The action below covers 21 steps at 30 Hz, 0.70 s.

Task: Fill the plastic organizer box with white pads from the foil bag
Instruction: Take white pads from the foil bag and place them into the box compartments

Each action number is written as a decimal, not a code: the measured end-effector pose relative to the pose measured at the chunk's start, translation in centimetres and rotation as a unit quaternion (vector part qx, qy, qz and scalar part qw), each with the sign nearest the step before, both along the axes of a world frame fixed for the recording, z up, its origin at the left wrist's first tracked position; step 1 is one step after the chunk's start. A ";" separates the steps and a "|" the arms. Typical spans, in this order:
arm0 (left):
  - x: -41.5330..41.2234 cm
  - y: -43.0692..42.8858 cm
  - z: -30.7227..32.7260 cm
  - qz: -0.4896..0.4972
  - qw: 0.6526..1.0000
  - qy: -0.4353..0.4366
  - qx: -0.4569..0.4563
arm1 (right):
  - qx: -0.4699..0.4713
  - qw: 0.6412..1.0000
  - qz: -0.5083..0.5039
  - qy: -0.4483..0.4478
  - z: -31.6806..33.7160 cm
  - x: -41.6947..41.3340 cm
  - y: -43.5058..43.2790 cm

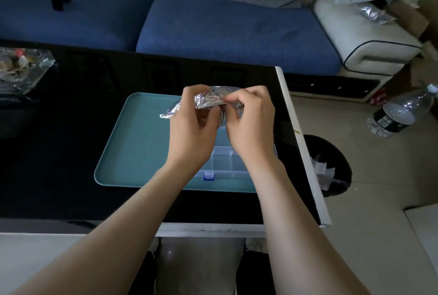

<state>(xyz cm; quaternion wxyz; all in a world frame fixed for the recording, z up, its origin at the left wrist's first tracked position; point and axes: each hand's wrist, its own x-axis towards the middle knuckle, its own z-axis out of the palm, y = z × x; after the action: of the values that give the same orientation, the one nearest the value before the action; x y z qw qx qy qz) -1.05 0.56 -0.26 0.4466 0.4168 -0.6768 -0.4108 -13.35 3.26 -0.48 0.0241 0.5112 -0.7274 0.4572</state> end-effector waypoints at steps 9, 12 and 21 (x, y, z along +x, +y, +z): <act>-1.3 -0.6 -0.3 -0.034 0.999 0.001 -0.030 | -0.034 0.999 -0.005 0.002 0.0 0.3 2.3; -1.2 -0.6 -0.7 -0.034 0.998 -0.028 -0.042 | -0.046 0.999 -0.017 -0.001 0.5 0.4 2.1; 0.7 -2.1 -0.8 0.003 0.994 -0.075 -0.074 | -0.039 0.993 0.107 0.023 1.0 1.1 0.9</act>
<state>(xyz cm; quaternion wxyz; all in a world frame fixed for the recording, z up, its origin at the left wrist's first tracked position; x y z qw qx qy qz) -0.40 -1.56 -1.01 0.4257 0.4144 -0.7353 -0.3263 -12.20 4.12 0.48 0.0116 0.5949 -0.6498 0.4730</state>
